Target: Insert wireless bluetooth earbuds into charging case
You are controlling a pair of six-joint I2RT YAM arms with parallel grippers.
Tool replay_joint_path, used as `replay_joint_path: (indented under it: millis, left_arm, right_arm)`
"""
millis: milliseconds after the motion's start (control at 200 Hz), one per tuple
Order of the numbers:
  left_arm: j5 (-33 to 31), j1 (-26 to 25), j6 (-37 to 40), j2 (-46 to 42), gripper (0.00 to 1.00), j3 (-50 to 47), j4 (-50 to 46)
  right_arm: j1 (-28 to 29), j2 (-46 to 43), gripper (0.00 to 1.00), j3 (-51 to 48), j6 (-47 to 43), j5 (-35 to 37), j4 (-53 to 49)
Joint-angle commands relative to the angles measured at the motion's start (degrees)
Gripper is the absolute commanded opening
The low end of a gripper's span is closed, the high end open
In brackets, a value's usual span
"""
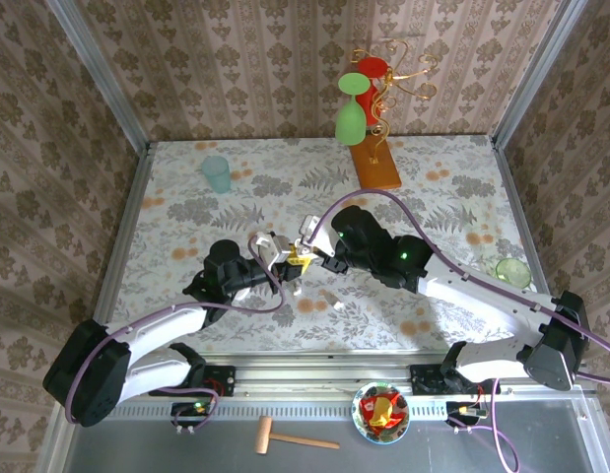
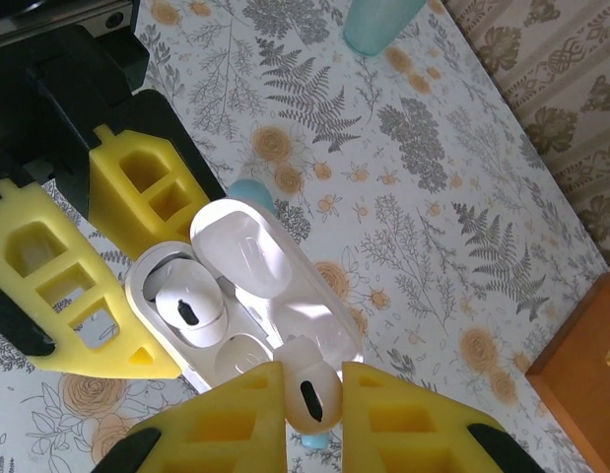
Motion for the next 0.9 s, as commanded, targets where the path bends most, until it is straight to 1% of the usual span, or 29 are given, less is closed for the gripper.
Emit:
replay_joint_path:
  millis: [0,210,325,475,585,760,890]
  left_arm:
    - [0.7,0.4,-1.1,-0.6,0.00,2.7,0.2]
    - [1.7,0.4,-1.5,-0.5,0.00,2.9,0.9]
    - [1.4,0.4,-1.4,-0.6,0.00,2.8,0.8]
    - [1.3,0.4,-1.4,-0.5,0.00,2.7,0.8]
    - [1.3,0.4,-1.3,-0.4,0.00,2.6,0.9]
    - [1.0,0.4,-1.3,-0.3,0.00,2.2,1.3]
    - [0.8,0.4,-1.1,-0.4,0.00,1.7,1.8]
  right_arm:
    - [0.7,0.5,0.15,1.4,-1.8,0.5,-3.6]
    - [1.0,1.8,0.17,1.4,-2.4,-0.3,-2.9]
    - [1.0,1.8,0.20,1.1,-2.8,-1.0,-2.6]
    - [1.1,0.9,0.25,0.6,-2.8,-1.4,-2.4]
    - [1.1,0.0,0.36,0.4,-2.5,-0.5,-2.3]
    - [0.4,-3.6,0.39,-1.5,-1.7,-2.7,-0.2]
    - [-1.4,-6.2,0.45,-2.9,0.6,-5.9,1.5]
